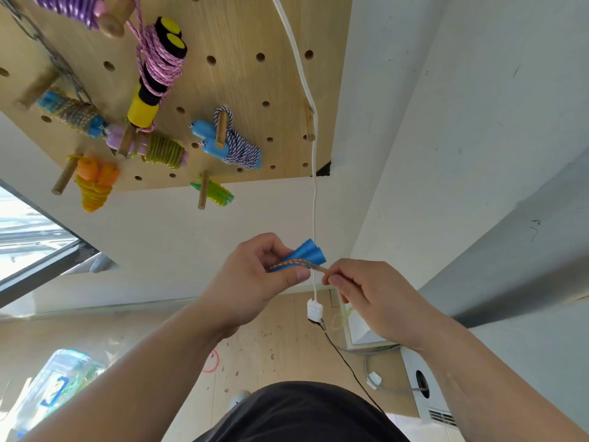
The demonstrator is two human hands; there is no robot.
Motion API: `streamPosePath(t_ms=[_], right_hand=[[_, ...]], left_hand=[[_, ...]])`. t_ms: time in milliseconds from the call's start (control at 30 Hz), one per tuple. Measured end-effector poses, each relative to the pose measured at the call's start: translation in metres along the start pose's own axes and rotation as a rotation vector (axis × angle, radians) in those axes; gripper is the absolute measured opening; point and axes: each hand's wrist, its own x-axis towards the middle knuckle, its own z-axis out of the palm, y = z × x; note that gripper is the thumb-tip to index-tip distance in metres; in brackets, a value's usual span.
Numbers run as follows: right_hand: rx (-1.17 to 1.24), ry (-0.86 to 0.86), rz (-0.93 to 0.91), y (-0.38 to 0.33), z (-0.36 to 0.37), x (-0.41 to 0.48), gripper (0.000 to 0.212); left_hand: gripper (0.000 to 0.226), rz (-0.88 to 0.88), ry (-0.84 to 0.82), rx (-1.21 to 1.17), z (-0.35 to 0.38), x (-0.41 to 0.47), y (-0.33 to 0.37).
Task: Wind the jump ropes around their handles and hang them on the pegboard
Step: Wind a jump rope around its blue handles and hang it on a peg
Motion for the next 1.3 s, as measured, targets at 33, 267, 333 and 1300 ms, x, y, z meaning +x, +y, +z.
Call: streamPosePath(t_ms=[33,267,333,1300], right_hand=[[-0.039,-0.032,-0.015,0.000,0.000,0.002,0.023],[-0.158,-0.566,-0.035,-0.011,-0.024,0.033,0.028],[-0.195,-0.638,-0.029,-0.014,-0.029,0.043,0.026],[0.397,0.233,0.114,-0.021,0.015,-0.014,0.024]], left_hand=[[0.025,0.031,-0.035,0.041,-0.001,-0.002,0.001],[0.028,0.125,-0.407,0.341,-0.018,-0.003,-0.001],[0.028,0.129,-0.461,0.401,-0.022,-0.001,-0.004],[0.033,-0.179,0.137,-0.284,0.009,-0.001,-0.006]])
